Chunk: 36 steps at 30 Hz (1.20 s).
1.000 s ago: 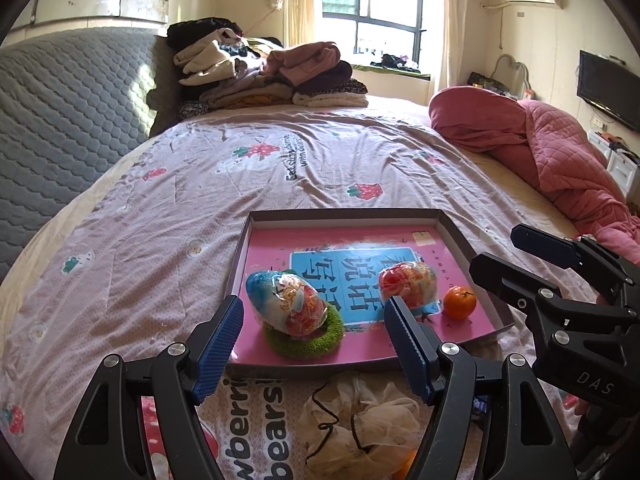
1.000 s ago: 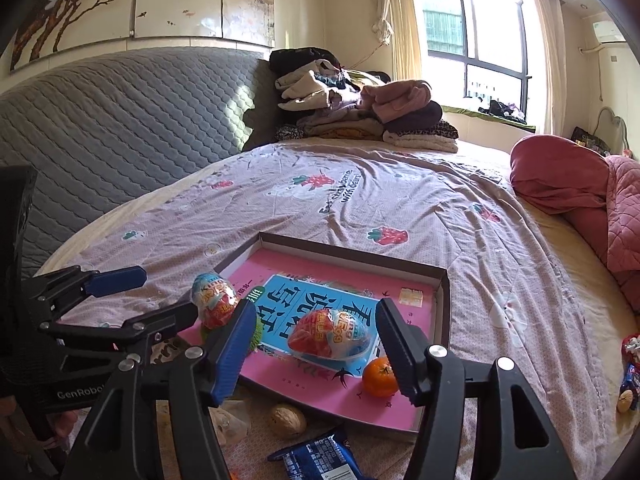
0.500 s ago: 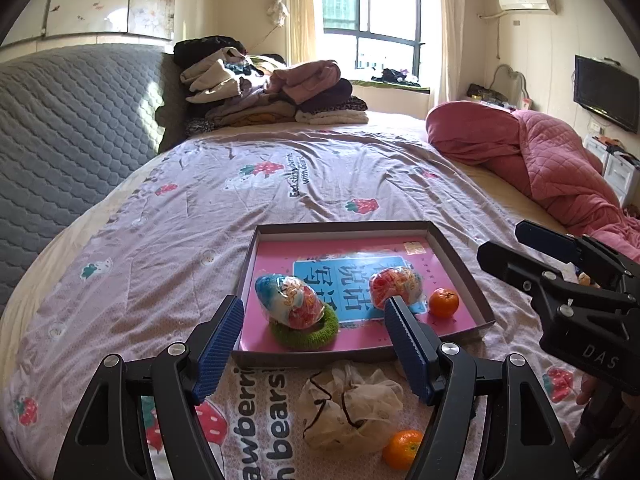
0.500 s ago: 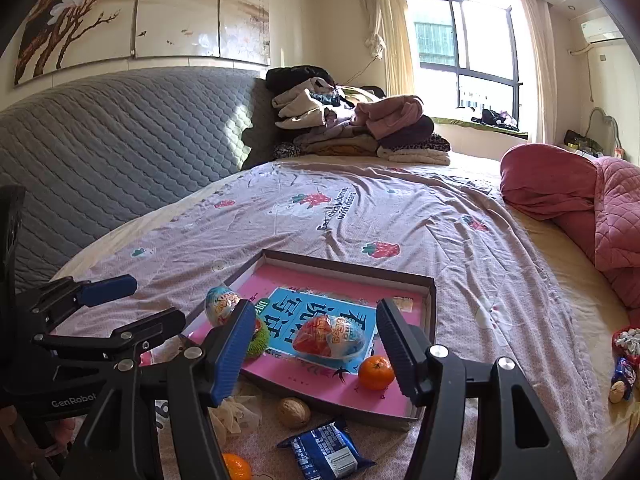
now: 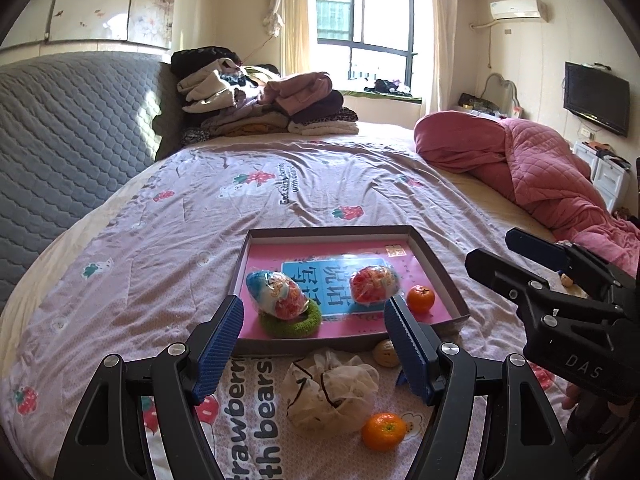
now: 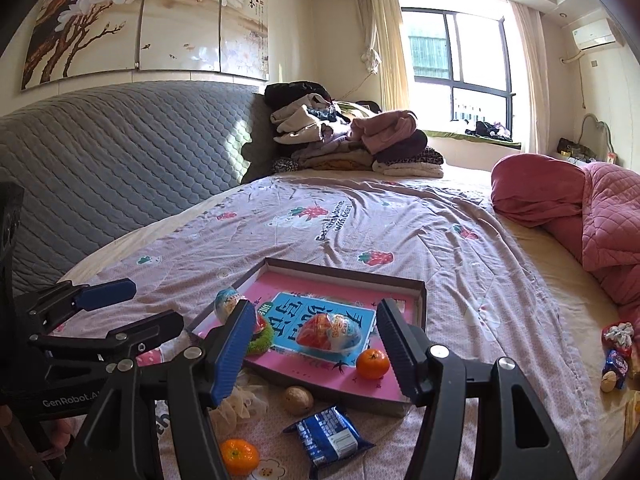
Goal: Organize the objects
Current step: 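Pull both open tools back from the tray toward the items on the sheet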
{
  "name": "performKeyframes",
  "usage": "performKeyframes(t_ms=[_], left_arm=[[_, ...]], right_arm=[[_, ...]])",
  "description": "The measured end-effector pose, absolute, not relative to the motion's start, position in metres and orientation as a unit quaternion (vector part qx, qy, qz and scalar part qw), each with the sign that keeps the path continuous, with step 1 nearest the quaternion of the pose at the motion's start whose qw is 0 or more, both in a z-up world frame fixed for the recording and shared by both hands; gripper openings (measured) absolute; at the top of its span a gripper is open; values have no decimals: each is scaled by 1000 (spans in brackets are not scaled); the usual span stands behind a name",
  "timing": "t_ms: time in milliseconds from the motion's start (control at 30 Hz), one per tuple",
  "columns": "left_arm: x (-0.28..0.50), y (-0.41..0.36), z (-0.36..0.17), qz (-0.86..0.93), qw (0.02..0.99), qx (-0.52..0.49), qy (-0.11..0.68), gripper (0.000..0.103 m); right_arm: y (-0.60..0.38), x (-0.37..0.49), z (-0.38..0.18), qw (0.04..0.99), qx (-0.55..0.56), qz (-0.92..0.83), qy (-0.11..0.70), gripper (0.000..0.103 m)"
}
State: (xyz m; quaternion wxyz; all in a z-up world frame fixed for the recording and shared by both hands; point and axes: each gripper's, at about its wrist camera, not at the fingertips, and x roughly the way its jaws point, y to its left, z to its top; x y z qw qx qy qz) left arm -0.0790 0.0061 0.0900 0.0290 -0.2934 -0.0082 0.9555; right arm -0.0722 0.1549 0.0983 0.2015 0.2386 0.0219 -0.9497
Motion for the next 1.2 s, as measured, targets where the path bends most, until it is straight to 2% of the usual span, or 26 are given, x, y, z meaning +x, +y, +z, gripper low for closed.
performKeyframes(t_ms=[367,1200], left_arm=[[-68,10,87,955,31,-294,-2,74],[-46,22,65,948,50,-316,6,74]], right_arm=[[166,-57,95,198,231,-953,12,70],[167,-45,73,199,249,-948,18,70]])
